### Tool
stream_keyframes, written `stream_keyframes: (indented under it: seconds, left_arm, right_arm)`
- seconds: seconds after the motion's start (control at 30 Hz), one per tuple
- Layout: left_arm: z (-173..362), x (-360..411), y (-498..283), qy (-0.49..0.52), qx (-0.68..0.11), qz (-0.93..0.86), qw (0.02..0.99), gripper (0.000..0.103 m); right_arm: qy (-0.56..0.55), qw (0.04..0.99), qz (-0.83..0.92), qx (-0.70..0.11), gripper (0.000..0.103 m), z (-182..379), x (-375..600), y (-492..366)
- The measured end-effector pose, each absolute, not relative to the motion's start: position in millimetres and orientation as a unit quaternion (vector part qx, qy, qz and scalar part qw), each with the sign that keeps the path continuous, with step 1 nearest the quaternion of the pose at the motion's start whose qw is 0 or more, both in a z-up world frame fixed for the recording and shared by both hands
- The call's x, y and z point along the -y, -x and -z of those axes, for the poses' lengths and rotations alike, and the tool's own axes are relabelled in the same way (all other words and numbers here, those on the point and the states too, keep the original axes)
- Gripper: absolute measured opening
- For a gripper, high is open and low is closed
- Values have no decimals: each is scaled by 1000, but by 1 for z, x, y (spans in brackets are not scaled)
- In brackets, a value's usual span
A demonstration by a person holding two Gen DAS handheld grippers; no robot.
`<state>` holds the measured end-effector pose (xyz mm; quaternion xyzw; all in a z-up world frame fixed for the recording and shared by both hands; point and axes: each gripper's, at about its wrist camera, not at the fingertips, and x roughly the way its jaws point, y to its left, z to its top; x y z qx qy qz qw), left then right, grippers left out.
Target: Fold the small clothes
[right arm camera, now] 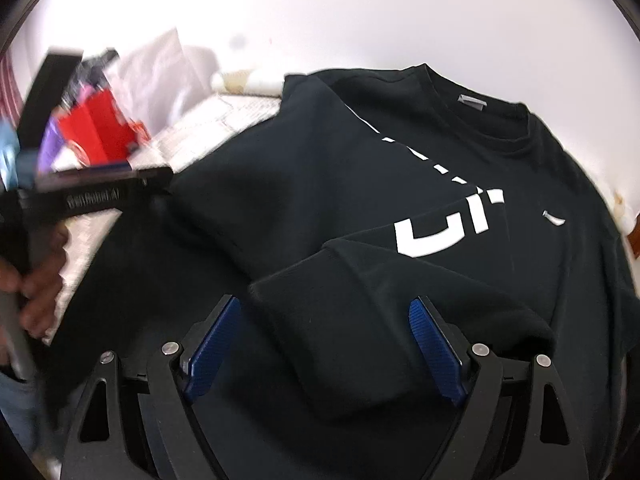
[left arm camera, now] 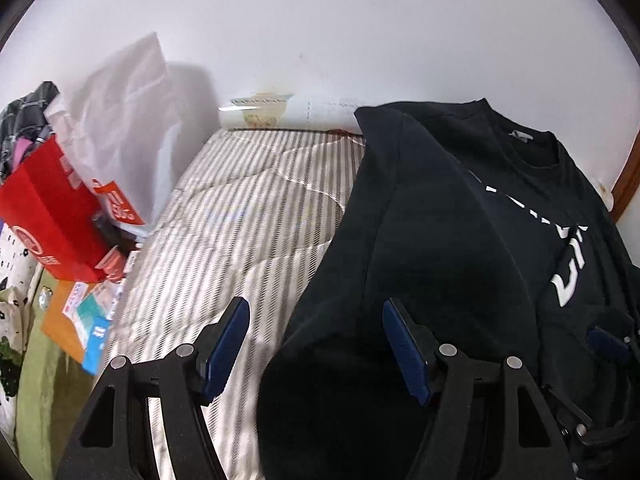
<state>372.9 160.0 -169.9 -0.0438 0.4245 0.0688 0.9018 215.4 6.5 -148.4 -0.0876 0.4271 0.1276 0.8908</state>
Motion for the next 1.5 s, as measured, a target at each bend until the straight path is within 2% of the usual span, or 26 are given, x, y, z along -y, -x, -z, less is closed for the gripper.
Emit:
stream_keyframes:
  seconds: [0.07, 0.13, 0.2, 0.27, 0.53, 0.67, 0.77, 0.83, 0.87, 0.93, 1.0, 1.27, 1.5]
  left_arm:
    - [177, -160, -376, 51, -423, -68, 902, 66]
    - [182, -160, -376, 55, -417, -57, 905, 51]
    - [186, -159, -376, 55, -416, -43, 907, 46]
    - [186, -159, -373, 58, -411, -40, 909, 46]
    - [188, -170, -369, 90, -408, -29, 908, 47]
    - [188, -173, -368, 103, -411, -27, 905, 47]
    - [187, -175, -365, 106, -414, -28, 904, 51]
    - [187, -176, -363, 111, -417, -25, 902, 52]
    - [186, -177, -362, 113, -419, -24, 901, 53]
    - [184, -179, -359, 114, -421, -20, 900, 54]
    - [182, -180, -353, 107, -423, -11, 900, 54]
    - [179, -193, -325, 61, -405, -2, 913, 54]
    - [181, -173, -335, -6, -394, 16, 919, 54]
  right_arm:
    - [104, 887, -121, -434, 62, 159, -11, -223]
    - [111, 884, -123, -438, 34, 161, -7, -225]
    - [103, 884, -151, -430, 7, 152, 2, -223]
    - [83, 891, -158, -417, 7, 136, 18, -220]
    - [11, 936, -2, -351, 7, 84, 146, -213]
    - [-1, 918, 108, -380, 13, 94, 216, -208]
    - [15, 884, 204, -420, 13, 106, 251, -207]
    - [8, 883, 205, -421, 15, 101, 254, -208]
    - [6, 888, 189, -419, 18, 96, 247, -210]
    - [10, 900, 148, -409, 45, 84, 222, -222]
    - [24, 917, 94, -387, 58, 73, 180, -240]
    - [97, 917, -96, -375, 59, 83, -3, -322]
    - [117, 903, -149, -385, 59, 101, -84, -380]
